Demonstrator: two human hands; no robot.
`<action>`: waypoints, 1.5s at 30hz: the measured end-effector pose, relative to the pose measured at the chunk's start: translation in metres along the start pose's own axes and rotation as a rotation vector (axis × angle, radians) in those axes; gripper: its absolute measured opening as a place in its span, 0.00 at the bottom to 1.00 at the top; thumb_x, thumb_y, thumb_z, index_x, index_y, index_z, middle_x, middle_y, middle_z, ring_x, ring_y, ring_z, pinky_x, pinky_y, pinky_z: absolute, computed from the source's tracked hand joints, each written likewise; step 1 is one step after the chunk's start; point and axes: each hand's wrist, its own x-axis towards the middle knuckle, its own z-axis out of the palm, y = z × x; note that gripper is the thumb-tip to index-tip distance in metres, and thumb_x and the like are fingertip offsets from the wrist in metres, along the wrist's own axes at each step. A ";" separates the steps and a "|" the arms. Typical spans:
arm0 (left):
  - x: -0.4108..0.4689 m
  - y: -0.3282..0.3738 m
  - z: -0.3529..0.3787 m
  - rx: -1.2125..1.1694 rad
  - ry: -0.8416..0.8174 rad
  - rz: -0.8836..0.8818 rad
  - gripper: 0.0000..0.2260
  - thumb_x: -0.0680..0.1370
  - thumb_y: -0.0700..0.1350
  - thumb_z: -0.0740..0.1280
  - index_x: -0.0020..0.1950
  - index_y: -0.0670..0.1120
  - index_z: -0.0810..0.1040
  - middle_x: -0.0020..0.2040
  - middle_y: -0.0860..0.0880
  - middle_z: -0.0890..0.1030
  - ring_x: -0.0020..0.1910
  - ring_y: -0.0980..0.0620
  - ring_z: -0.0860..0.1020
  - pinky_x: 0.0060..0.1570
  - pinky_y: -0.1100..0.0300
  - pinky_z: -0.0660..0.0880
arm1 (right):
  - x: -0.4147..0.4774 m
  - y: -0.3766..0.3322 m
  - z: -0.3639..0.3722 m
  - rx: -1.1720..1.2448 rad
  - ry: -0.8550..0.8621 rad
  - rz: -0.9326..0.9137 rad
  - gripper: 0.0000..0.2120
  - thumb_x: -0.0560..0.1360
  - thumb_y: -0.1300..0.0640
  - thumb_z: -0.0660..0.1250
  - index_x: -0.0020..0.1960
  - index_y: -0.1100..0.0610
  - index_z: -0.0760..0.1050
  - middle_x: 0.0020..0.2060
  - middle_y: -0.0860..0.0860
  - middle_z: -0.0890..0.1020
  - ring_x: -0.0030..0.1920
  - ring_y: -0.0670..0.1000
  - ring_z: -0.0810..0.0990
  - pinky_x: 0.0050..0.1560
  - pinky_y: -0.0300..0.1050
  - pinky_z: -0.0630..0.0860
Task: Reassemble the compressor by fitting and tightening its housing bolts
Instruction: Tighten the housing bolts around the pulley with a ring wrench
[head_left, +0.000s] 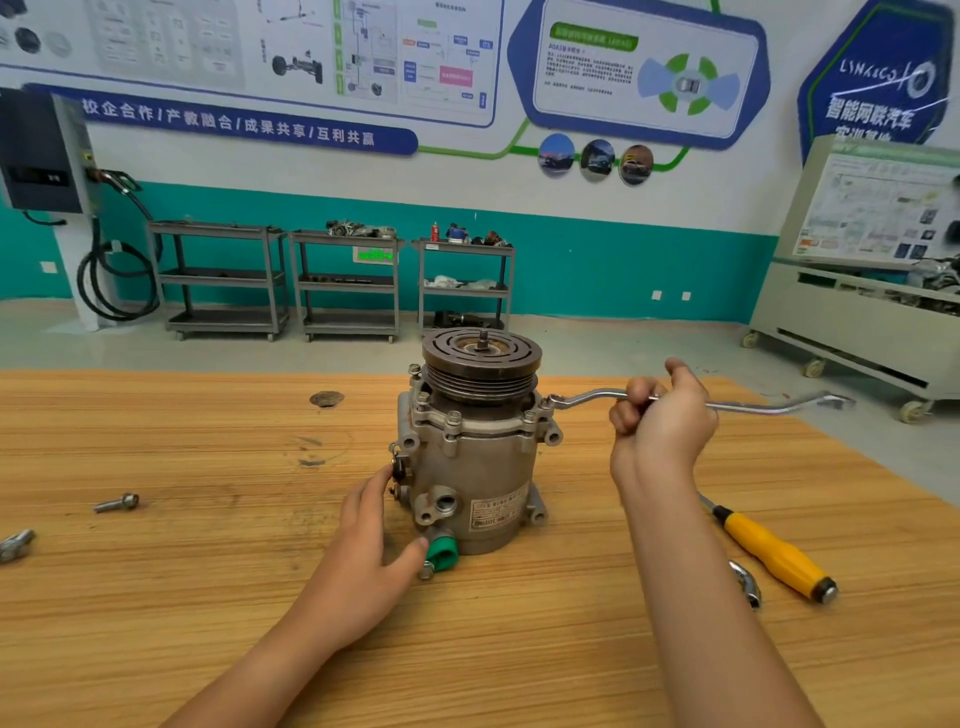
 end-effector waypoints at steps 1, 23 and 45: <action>0.000 0.000 0.000 0.000 -0.001 0.000 0.36 0.76 0.51 0.66 0.76 0.56 0.45 0.75 0.54 0.52 0.72 0.54 0.59 0.69 0.57 0.59 | 0.006 -0.001 0.002 -0.032 -0.013 0.003 0.09 0.80 0.62 0.52 0.45 0.53 0.69 0.16 0.46 0.68 0.17 0.45 0.61 0.20 0.35 0.57; -0.001 0.003 0.000 0.004 0.004 0.001 0.35 0.77 0.50 0.66 0.76 0.54 0.46 0.75 0.54 0.52 0.72 0.53 0.58 0.69 0.57 0.59 | 0.000 0.031 0.005 -0.066 -0.008 -0.183 0.11 0.81 0.63 0.51 0.43 0.53 0.67 0.17 0.45 0.70 0.19 0.43 0.64 0.21 0.35 0.60; 0.000 0.005 -0.001 -0.002 -0.004 0.005 0.35 0.77 0.50 0.65 0.76 0.54 0.46 0.75 0.53 0.52 0.72 0.54 0.58 0.70 0.56 0.59 | -0.052 0.043 -0.004 0.062 -0.058 -0.249 0.10 0.81 0.62 0.53 0.46 0.52 0.69 0.24 0.44 0.75 0.27 0.41 0.73 0.29 0.32 0.70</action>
